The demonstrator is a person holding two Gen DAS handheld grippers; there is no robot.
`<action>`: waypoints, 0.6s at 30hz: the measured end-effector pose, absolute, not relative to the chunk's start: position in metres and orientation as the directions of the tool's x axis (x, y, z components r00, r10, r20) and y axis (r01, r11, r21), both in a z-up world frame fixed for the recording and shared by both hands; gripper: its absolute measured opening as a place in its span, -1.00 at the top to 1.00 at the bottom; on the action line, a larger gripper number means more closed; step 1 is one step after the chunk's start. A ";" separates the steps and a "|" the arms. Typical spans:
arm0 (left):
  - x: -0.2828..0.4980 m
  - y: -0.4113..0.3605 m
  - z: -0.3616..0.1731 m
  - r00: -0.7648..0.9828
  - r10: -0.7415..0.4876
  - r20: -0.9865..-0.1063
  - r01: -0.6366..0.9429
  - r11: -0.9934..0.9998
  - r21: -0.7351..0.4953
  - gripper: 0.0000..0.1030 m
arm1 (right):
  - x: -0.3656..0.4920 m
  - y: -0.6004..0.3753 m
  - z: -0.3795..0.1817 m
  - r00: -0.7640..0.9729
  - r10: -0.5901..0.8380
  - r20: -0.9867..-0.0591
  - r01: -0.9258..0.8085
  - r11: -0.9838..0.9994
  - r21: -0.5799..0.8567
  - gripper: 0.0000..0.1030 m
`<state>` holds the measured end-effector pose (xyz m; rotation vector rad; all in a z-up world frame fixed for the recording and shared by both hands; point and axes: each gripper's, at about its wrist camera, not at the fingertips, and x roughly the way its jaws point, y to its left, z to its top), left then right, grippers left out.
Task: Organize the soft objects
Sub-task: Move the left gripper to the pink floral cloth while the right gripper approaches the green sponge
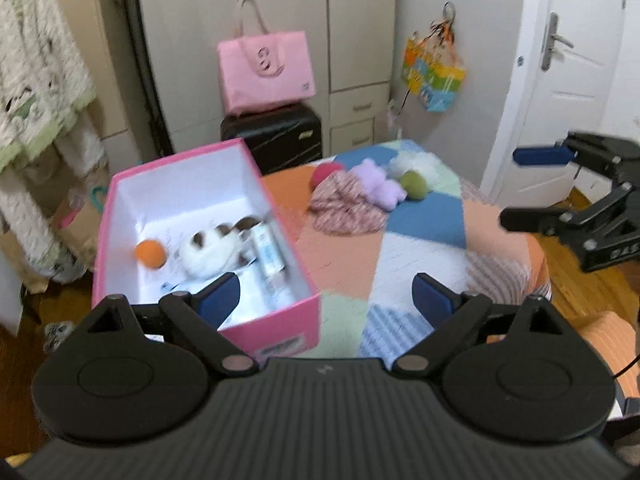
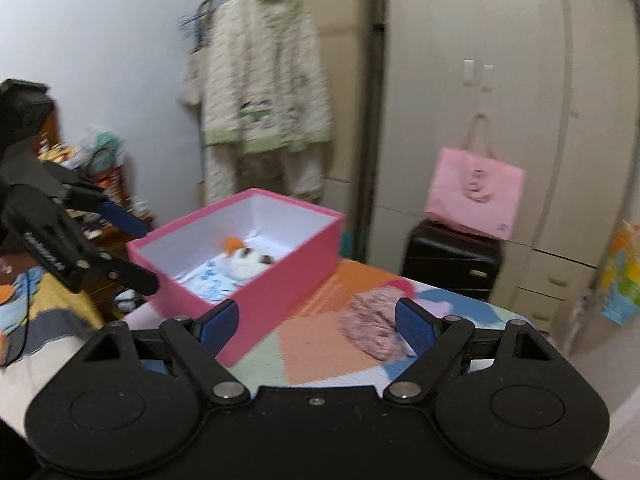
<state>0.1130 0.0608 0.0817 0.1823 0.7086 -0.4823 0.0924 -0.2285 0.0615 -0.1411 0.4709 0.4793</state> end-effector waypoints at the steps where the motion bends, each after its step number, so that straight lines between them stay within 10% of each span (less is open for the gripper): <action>1: 0.114 0.054 0.079 0.657 -0.378 -0.653 0.495 0.869 -0.005 -0.81 | 0.093 -0.234 0.056 0.791 0.396 -0.467 -0.456 0.890 -0.019 -0.72; 18: 0.162 -0.029 0.031 0.720 -0.443 -0.535 0.509 0.860 -0.027 -0.80 | 0.155 -0.299 -0.018 0.809 0.359 -0.464 -0.384 0.922 0.045 -0.66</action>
